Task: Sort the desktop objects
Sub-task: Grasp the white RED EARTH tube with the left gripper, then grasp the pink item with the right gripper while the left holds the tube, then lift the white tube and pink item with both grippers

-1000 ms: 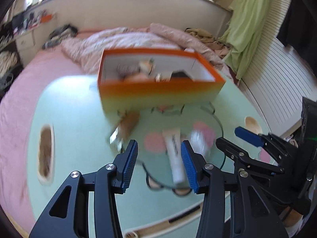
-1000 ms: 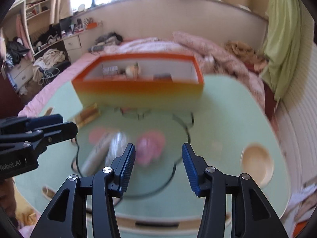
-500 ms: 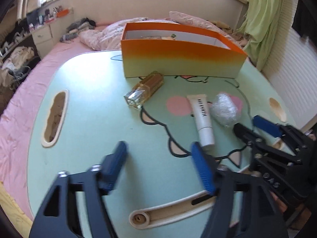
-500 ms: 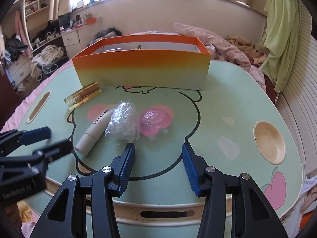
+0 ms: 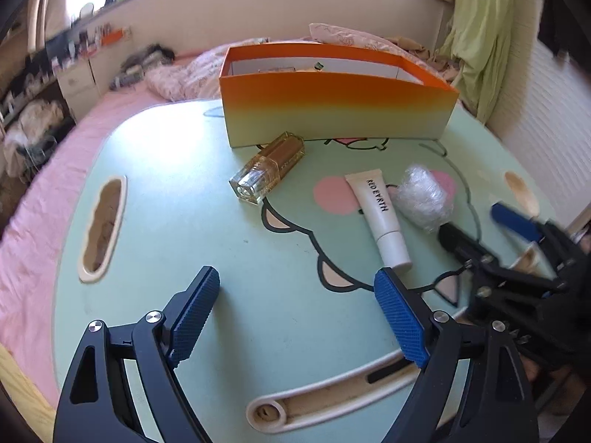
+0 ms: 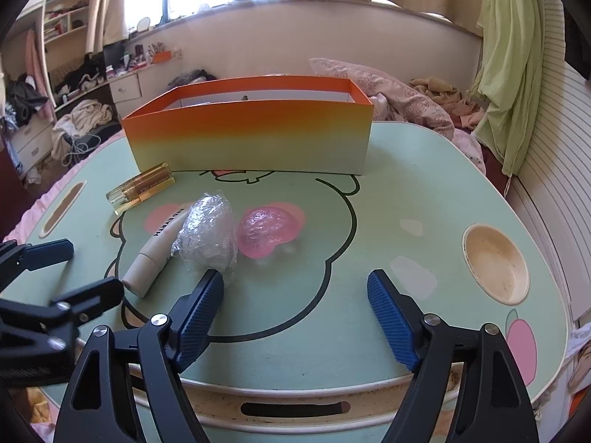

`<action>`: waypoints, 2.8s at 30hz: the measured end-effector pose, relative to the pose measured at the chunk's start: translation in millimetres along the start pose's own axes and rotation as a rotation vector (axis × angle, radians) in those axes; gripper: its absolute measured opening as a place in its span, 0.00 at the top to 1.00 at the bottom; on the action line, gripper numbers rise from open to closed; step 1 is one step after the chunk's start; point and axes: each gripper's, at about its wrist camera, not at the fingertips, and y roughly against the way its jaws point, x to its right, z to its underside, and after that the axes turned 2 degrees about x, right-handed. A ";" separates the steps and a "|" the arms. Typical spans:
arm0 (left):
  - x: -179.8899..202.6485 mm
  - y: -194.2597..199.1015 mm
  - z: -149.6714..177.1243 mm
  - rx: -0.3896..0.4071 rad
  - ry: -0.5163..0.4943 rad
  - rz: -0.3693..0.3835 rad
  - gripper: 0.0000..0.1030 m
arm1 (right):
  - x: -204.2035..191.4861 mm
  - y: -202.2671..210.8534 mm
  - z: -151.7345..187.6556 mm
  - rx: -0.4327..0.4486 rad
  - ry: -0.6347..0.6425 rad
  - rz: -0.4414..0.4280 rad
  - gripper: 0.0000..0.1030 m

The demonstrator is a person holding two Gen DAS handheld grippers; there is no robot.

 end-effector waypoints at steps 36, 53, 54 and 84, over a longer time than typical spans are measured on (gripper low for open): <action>-10.1 8.8 -5.6 0.085 0.024 0.021 0.79 | 9.2 -9.4 -24.3 -0.063 0.051 -0.091 0.48; -4.8 3.8 -2.7 0.075 0.018 0.062 0.79 | -24.0 -26.8 -38.5 -0.110 0.113 -0.126 0.64; -4.5 4.1 -2.5 0.074 0.018 0.062 0.79 | -24.3 -26.6 -38.4 -0.111 0.114 -0.127 0.64; 22.8 8.5 -10.5 0.077 -0.075 0.051 0.73 | -4.0 12.8 -39.9 -0.026 0.054 -0.141 0.64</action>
